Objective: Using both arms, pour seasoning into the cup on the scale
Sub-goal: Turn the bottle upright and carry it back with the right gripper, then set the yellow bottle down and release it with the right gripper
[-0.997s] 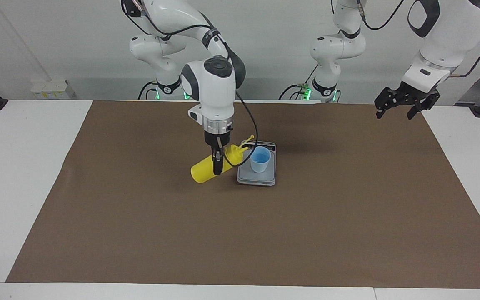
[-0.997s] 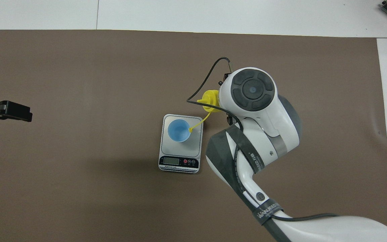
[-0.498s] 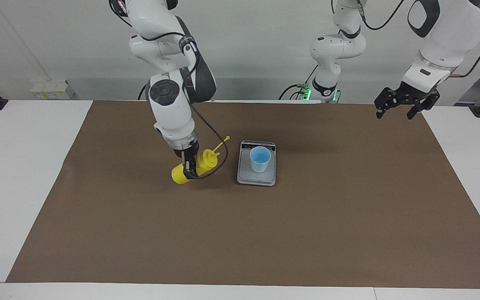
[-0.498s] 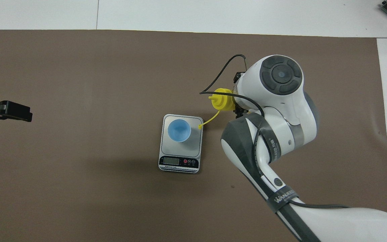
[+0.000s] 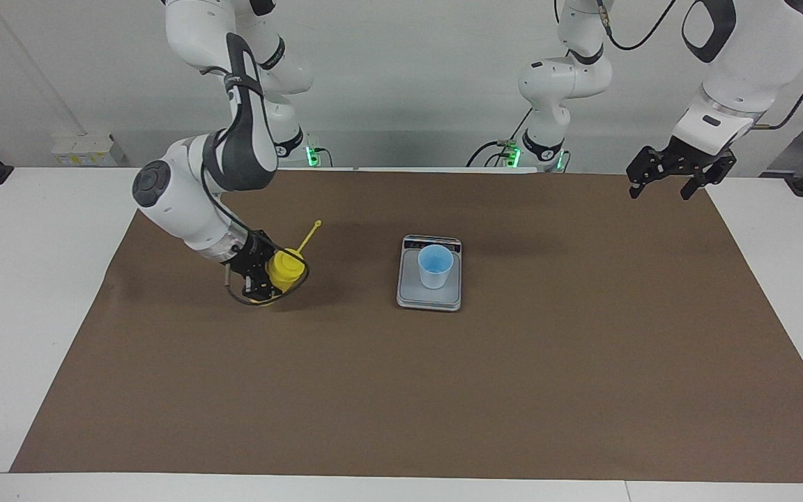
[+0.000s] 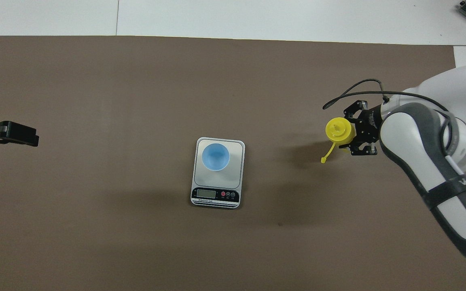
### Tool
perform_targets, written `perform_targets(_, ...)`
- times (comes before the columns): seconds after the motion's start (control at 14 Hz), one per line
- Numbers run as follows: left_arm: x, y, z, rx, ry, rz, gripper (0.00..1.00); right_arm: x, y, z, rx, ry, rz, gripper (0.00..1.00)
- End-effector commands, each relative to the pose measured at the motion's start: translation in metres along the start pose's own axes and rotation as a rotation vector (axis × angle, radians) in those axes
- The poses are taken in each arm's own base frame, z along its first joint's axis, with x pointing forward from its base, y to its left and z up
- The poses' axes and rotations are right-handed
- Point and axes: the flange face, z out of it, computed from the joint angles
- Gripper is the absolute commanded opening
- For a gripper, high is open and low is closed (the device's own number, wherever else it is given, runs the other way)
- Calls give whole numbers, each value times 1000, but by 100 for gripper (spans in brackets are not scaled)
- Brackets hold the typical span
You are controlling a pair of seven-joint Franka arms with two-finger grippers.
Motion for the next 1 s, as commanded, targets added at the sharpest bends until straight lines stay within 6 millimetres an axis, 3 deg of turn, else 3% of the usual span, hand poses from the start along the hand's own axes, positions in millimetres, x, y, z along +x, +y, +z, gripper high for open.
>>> perform_targets(0.0,-4,-1,-2,-5,-6,-14,100,30,17,-10,29,-84,-28,0)
perform_targets(0.36,-5,-1,-2,-5,-8,-14,100,101,38,-10,59,-213,-82,0)
perform_targets(0.57,-5,-1,-3,-5,-3,-14,100,145,46,1,66,-314,-127,0)
perform_targets(0.71,-4,-1,-2,-5,-7,-14,100,163,51,6,72,-354,-115,0)
perform_targets(0.78,-4,-2,-2,-6,-6,-16,100,161,48,2,99,-399,-98,0)
perform_targets(0.85,-4,-1,-2,-5,-6,-14,100,161,48,2,111,-408,-83,25)
perform_targets(0.93,-4,-1,-2,-5,-6,-14,100,161,47,-1,119,-396,-83,77)
